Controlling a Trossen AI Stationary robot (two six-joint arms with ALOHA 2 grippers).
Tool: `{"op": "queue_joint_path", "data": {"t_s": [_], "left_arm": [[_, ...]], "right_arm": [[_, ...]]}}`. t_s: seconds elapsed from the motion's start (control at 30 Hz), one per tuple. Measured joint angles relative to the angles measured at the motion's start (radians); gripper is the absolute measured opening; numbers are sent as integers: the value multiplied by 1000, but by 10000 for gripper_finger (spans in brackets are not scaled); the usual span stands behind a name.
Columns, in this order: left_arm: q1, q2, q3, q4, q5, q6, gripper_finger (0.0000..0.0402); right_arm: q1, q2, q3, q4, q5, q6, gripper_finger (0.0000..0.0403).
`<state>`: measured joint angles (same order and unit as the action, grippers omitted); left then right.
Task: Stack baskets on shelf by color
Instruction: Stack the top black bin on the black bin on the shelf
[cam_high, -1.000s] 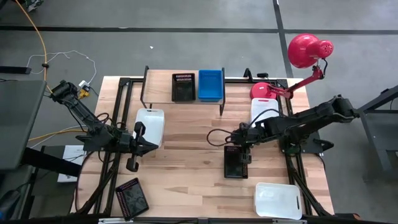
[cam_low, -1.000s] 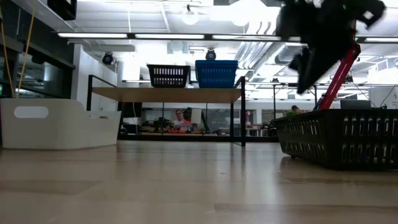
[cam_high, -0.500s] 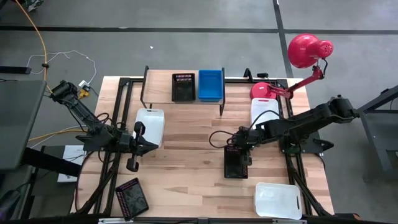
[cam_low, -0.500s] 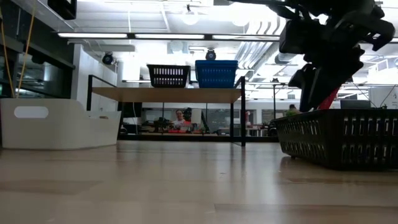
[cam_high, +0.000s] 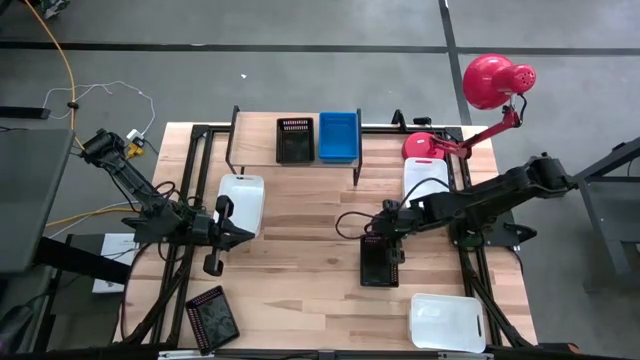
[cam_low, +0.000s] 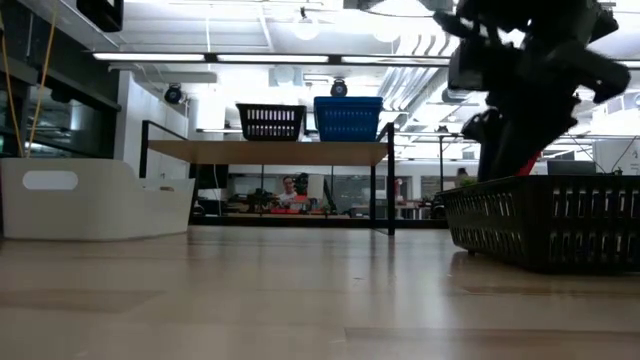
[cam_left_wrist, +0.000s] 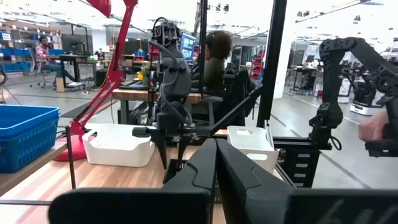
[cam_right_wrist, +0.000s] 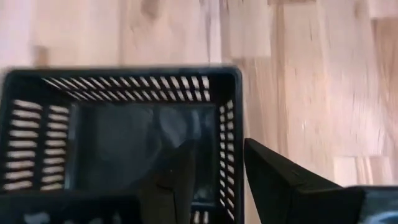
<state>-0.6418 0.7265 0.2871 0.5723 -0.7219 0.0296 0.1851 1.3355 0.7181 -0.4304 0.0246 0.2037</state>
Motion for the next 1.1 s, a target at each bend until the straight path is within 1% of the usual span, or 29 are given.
{"op": "queue_joint_path", "data": {"t_s": [0.23, 0.37, 0.43, 0.47, 0.53, 0.57, 0.63, 0.73, 0.83, 0.93, 1.03, 1.1], "left_arm": [[0, 4, 0, -1, -30, 0, 0], [0, 4, 0, -1, -30, 0, 0], [0, 4, 0, -2, -31, 0, 0], [0, 4, 0, -2, -30, 0, 0], [0, 4, 0, -2, -30, 0, 0], [0, 4, 0, -1, -30, 0, 0], [0, 4, 0, 0, -30, 0, 0], [0, 4, 0, 1, -31, 0, 0], [0, 4, 0, 1, -31, 0, 0], [0, 4, 0, 1, -31, 0, 0], [0, 4, 0, 1, -31, 0, 0], [0, 4, 0, 1, -32, 0, 0]], "right_arm": [[-37, 91, 0, 2, 17, -25, 123], [-52, 120, -1, -5, -4, -28, 120], [-55, 121, -1, -5, -20, -26, 103], [-55, 119, -1, -5, -25, -26, 87], [-55, 114, 7, -15, -38, -27, 35], [-55, 114, 21, -28, -48, -29, 19], [-54, 112, 54, -48, -62, -24, 13], [-54, 112, 141, -71, -70, -51, 4], [-54, 112, 276, -54, -75, -110, 3], [-54, 112, 425, -12, -79, -215, 2], [-67, 123, 592, 3, -39, -338, 1], [-89, 156, 709, -14, -9, -413, 1]]}}
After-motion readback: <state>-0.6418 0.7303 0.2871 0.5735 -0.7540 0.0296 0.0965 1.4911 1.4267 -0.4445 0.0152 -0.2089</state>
